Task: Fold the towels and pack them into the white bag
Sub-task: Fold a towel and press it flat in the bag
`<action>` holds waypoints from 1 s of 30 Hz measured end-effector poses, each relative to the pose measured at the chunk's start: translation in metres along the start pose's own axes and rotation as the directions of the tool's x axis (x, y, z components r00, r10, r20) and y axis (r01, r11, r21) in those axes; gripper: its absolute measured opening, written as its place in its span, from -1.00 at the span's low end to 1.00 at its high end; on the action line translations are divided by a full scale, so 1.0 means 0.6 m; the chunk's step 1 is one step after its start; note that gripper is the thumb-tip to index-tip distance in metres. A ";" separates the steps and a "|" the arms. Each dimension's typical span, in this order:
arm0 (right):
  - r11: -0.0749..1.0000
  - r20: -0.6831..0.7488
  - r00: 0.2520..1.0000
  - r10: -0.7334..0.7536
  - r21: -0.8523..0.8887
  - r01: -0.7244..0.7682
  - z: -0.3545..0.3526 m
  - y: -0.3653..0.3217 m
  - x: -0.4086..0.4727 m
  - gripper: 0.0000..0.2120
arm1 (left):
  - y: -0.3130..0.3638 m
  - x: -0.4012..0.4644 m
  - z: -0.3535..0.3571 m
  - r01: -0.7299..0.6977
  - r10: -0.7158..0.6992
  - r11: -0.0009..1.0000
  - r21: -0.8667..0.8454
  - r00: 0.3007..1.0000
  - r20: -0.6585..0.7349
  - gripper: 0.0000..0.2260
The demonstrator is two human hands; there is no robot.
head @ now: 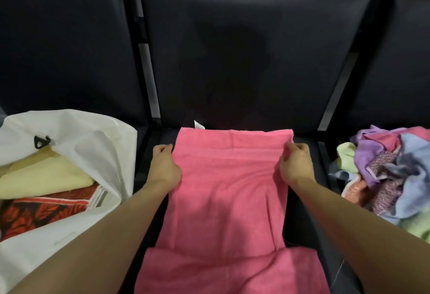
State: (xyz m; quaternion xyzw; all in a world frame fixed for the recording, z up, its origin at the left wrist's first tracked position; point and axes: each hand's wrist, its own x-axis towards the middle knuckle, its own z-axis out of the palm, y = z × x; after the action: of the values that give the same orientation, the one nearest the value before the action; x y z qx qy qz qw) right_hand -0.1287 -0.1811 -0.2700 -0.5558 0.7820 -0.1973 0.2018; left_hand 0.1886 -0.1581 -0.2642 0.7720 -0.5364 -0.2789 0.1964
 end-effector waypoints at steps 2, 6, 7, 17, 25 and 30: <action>0.999 0.001 1.000 -0.017 -0.040 0.017 -0.002 0.007 -0.005 -0.61 | 0.003 -0.007 0.002 -0.053 0.058 0.984 0.171 0.998 -0.025 -0.47; 0.958 -0.087 0.955 -0.284 -0.068 0.279 -0.015 0.016 -0.071 -0.69 | 0.008 -0.052 0.007 -0.323 0.330 0.911 0.255 0.944 0.019 -0.69; 0.919 -0.069 0.917 -0.393 -0.035 0.392 -0.021 0.022 -0.096 -0.76 | 0.007 -0.072 0.006 -0.380 0.371 0.901 0.208 0.925 0.083 -0.79; 0.772 0.665 0.649 -0.370 -0.169 0.613 -0.118 0.110 -0.271 -0.36 | -0.048 -0.241 -0.060 -0.352 0.129 0.897 0.268 0.788 0.602 -0.79; 0.870 0.646 0.724 -0.242 -0.186 0.457 -0.180 0.111 -0.296 -0.59 | -0.073 -0.311 -0.079 -0.460 0.249 0.791 0.403 0.845 0.474 -0.44; 0.859 0.641 0.629 -0.439 0.095 0.503 -0.182 0.089 -0.332 -0.75 | -0.054 -0.346 -0.090 -0.434 0.344 0.901 0.024 0.745 0.571 -0.73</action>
State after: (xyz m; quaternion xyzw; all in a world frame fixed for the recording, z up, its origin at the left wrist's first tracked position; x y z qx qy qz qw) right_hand -0.1694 0.0334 -0.1879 -0.7822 0.4996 -0.0040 0.3722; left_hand 0.1906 0.0484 -0.1968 0.5412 -0.7391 -0.4001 0.0258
